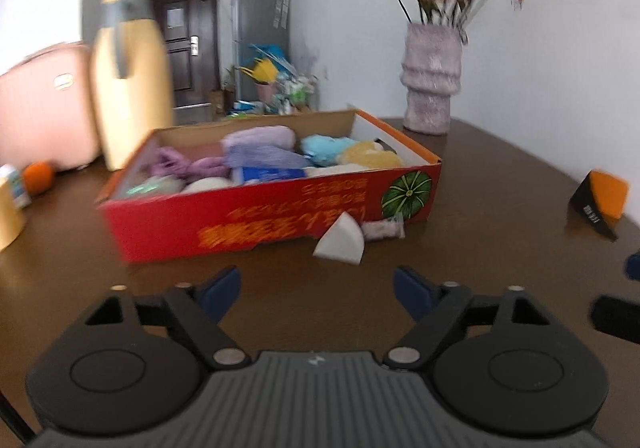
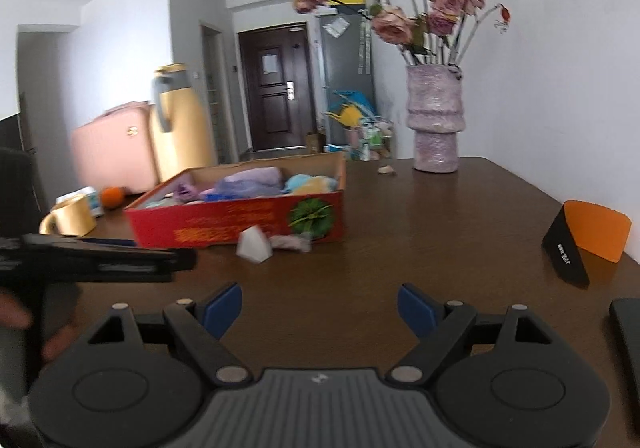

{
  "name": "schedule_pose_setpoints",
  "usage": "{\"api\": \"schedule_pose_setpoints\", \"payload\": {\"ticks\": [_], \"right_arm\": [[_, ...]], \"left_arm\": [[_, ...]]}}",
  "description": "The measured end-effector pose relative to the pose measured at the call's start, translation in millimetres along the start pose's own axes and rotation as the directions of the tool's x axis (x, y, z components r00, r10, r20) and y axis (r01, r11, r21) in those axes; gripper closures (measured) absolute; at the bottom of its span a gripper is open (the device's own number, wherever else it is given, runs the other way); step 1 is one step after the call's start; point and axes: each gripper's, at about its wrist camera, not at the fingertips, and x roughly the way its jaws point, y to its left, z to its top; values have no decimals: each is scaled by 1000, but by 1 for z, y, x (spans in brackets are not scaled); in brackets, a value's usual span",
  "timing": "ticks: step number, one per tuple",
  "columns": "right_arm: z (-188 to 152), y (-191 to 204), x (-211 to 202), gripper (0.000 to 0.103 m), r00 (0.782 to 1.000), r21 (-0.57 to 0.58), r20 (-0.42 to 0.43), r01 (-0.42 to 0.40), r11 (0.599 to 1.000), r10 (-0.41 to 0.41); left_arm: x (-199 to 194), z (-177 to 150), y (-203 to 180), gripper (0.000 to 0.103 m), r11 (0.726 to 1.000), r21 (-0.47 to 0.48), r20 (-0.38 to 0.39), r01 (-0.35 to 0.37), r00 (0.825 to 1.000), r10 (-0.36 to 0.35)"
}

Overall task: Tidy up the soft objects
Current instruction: 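Grasp the white paper cone with the left gripper while the right grasps the small wrapped packet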

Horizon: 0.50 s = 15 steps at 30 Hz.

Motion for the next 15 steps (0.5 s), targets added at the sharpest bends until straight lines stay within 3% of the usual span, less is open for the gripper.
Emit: {"api": "schedule_pose_setpoints", "payload": {"ticks": [6, 9, 15], "right_arm": [[17, -18, 36, 18, 999, 16, -19, 31, 999, -30], [23, -19, 53, 18, 999, 4, -31, 33, 999, -33], [34, -8, 93, 18, 998, -41, -63, -15, 999, 12]], "left_arm": [[77, 18, -17, 48, 996, 44, -54, 73, 996, -70], [91, 18, -17, 79, 997, 52, -48, 53, 998, -50], [38, 8, 13, 81, 992, 39, -29, 119, 993, -117]]}}
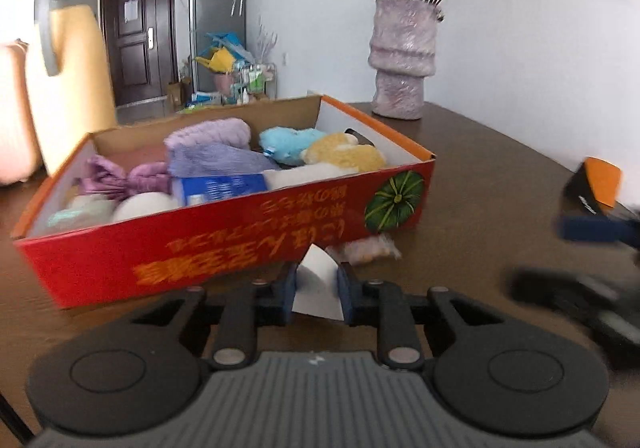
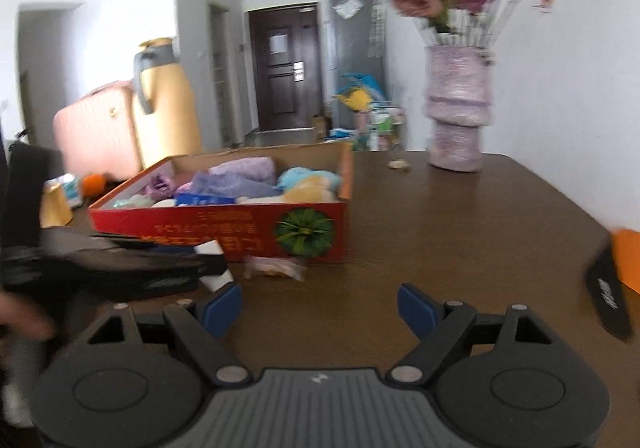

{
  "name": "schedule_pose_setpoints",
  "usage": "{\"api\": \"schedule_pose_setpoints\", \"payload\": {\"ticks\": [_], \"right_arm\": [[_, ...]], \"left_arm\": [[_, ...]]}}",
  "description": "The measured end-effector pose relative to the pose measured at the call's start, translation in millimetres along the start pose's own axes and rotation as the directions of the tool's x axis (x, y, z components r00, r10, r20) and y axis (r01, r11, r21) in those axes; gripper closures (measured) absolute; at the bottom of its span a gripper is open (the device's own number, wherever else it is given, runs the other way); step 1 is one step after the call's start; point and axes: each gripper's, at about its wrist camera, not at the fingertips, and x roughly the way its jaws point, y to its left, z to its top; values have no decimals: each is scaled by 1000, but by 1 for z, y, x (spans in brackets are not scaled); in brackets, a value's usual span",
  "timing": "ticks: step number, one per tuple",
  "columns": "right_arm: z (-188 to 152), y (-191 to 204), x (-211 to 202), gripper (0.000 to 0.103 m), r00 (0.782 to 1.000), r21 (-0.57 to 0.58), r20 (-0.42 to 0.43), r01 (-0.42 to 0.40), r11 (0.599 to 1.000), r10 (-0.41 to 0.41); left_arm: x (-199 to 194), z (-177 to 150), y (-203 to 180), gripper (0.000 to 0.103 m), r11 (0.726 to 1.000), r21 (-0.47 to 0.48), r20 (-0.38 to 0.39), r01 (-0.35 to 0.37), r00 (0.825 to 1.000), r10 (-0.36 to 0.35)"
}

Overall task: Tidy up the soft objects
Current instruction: 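Grasp the white paper cone with the left gripper while the right grasps the small wrapped packet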

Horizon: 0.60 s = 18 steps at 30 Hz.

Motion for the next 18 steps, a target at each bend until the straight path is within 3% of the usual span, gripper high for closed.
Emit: {"api": "schedule_pose_setpoints", "payload": {"ticks": [3, 8, 10, 13, 18], "right_arm": [[11, 13, 36, 20, 999, -38, -24, -37, 999, 36], [25, 32, 112, 33, 987, -25, -150, -55, 998, 50], [27, 38, 127, 37, 987, -19, -159, -15, 1000, 11], [26, 44, 135, 55, 987, 2, -161, -6, 1000, 6], [22, 54, 138, 62, 989, -32, -145, 21, 999, -25]], "left_arm": [[-26, -11, 15, 81, 999, -38, 3, -19, 1000, 19], [-44, -20, 44, 80, 988, -140, 19, -70, 997, 74], [-43, -20, 54, 80, 982, -173, 25, -70, 997, 75], [-39, -25, 63, 80, 976, -205, 36, -76, 996, 85], [-48, -27, 63, 80, 978, -207, 50, -21, 998, 32]]}}
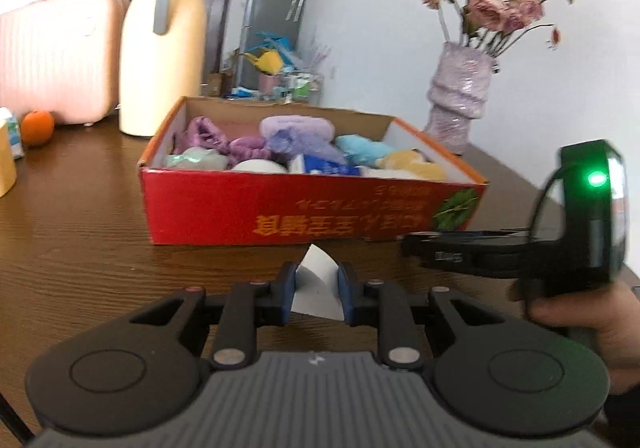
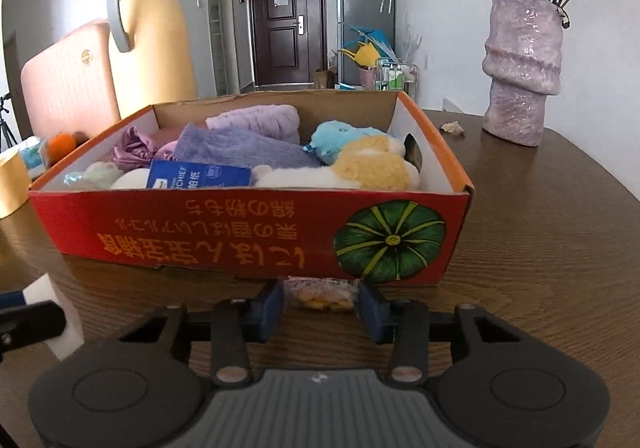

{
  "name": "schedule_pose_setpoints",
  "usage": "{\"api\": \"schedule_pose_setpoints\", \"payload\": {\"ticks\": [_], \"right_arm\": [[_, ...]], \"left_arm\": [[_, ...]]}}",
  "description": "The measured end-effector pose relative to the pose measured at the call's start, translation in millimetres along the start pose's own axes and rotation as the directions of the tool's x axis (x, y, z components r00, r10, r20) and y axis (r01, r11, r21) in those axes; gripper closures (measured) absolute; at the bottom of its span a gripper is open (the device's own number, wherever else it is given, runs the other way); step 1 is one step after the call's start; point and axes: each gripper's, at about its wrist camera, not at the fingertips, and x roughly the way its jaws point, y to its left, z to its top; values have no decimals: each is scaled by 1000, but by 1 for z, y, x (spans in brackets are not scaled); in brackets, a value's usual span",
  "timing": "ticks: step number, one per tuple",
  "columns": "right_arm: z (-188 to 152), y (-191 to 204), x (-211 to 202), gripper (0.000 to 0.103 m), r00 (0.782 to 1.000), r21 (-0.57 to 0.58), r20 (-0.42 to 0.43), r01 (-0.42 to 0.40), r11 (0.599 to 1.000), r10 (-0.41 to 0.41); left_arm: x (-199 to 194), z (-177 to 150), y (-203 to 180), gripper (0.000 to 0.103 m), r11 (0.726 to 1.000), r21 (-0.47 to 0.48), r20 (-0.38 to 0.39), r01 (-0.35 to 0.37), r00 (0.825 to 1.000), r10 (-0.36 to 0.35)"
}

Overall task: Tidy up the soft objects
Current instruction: 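Grasp the white paper cone with the left gripper while the right grasps the small wrapped packet, then carry both items over the box and open both grippers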

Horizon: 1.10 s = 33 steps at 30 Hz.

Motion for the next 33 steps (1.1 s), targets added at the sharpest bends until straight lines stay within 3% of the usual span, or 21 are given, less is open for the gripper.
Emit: {"api": "schedule_pose_setpoints", "payload": {"ticks": [5, 9, 17, 23, 28, 33], "right_arm": [[-2, 2, -5, 63, 1000, -10, 9, 16, 1000, -15], [-10, 4, -29, 63, 999, 3, 35, 10, 1000, -11], [-66, 16, -155, 63, 991, -22, 104, -85, 996, 87], [-99, 22, -223, 63, 981, -24, 143, -131, 991, 133], [-108, 20, -250, 63, 971, -18, 191, -146, 989, 147], [-105, 12, -250, 63, 969, -8, 198, -152, 988, 151]], "left_arm": [[-7, -1, -1, 80, 1000, -5, 41, -11, 999, 11], [-25, -5, -5, 80, 996, 23, 93, -81, 993, 79], [-112, -42, -35, 80, 1000, 19, 78, 5, 997, -7], [-152, -46, -57, 80, 998, 61, 114, 6, 993, -13], [-164, -45, -67, 80, 997, 82, 139, 9, 990, -20], [-153, -26, -62, 80, 998, 68, 146, 11, 989, -21]]}}
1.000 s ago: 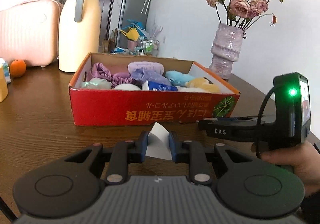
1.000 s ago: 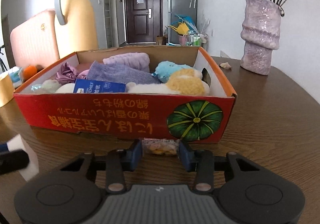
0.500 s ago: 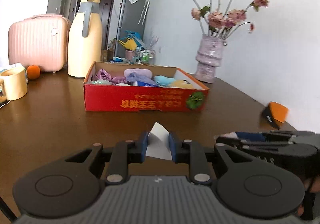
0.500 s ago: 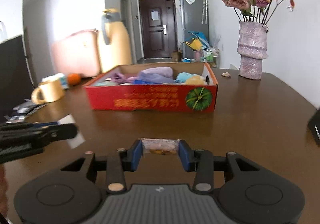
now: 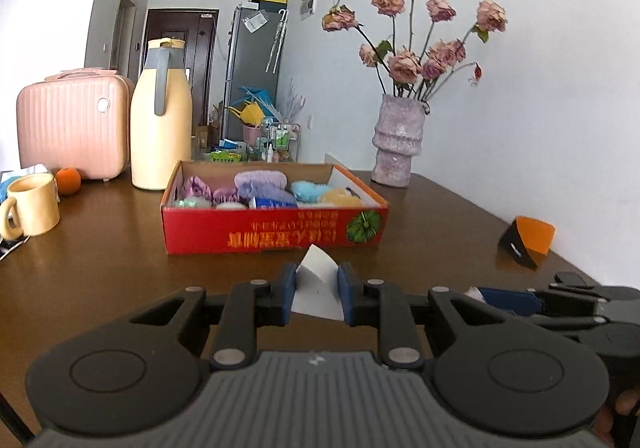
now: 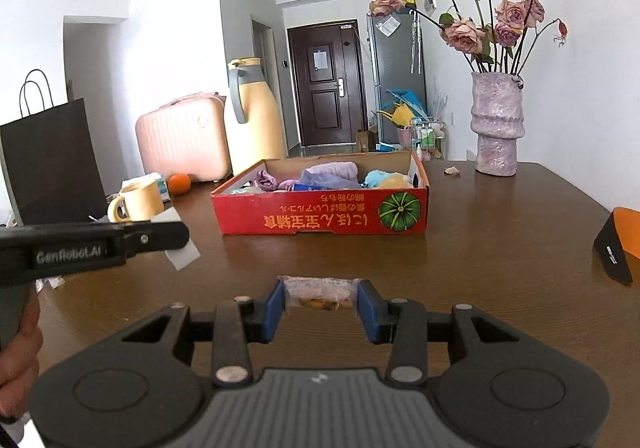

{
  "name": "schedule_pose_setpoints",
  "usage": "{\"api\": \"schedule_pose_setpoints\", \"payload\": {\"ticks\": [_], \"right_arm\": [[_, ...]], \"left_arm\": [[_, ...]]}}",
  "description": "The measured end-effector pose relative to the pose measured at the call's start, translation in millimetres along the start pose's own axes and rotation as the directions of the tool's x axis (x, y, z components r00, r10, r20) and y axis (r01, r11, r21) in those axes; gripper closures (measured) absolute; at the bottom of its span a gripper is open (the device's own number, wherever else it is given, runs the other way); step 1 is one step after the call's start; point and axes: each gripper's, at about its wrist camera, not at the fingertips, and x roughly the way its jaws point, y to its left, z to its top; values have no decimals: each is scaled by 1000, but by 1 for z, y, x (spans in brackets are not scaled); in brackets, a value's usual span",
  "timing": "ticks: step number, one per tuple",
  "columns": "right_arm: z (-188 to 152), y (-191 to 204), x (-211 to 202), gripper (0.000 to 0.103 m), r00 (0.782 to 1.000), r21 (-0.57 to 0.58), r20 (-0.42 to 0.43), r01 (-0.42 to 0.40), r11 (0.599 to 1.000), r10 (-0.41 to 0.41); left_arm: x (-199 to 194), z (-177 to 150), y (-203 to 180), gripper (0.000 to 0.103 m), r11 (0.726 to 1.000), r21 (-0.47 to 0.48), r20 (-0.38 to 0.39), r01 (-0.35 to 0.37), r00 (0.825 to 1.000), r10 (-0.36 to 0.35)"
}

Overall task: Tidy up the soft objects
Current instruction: 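Carry both items over the box and open both grippers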

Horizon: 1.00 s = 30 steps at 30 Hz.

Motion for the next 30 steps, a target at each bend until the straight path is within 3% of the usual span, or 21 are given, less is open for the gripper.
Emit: {"api": "schedule_pose_setpoints", "payload": {"ticks": [6, 10, 13, 15, 18, 21, 23, 25, 27, 29, 30], "right_arm": [[45, -15, 25, 63, 999, -41, 42, -27, 999, 29], [111, -27, 75, 63, 995, -116, 69, -63, 991, 71], [160, -35, 140, 63, 997, -124, -10, -81, 989, 81], [184, -43, 195, 63, 992, -97, -103, -88, 991, 78], [200, -51, 272, 63, 973, -96, -227, -65, 993, 42], [196, -58, 331, 63, 948, -108, -317, -25, 994, -11], [188, -62, 360, 63, 927, -113, -374, -25, 993, -19], [174, -62, 380, 61, 903, -139, -427, -10, 990, -51], [166, -60, 390, 58, 894, -156, -442, 1, 988, -71], [167, -59, 392, 58, 894, -164, -439, 21, 986, -92], [168, -58, 393, 57, 891, -169, -444, 21, 985, -95]], "left_arm": [[58, 71, 14, 80, 995, 100, 66, -8, 998, 1], [135, 130, 31, 79, 993, 113, -6, 21, 1000, -21], [212, 157, 47, 79, 996, 90, -118, -10, 993, 21], [263, 161, 61, 79, 999, 39, -215, -15, 976, 23], [325, 153, 75, 79, 997, 51, -314, -61, 946, 74], [372, 135, 87, 79, 997, 22, -427, -68, 902, 71], [386, 123, 90, 79, 997, 25, -458, -68, 886, 72], [391, 118, 91, 77, 997, 28, -463, -71, 883, 76], [391, 118, 91, 71, 996, 36, -464, -76, 882, 84], [392, 119, 95, 53, 995, 28, -485, -92, 870, 94], [395, 122, 95, 50, 995, 15, -497, -97, 863, 91]]}}
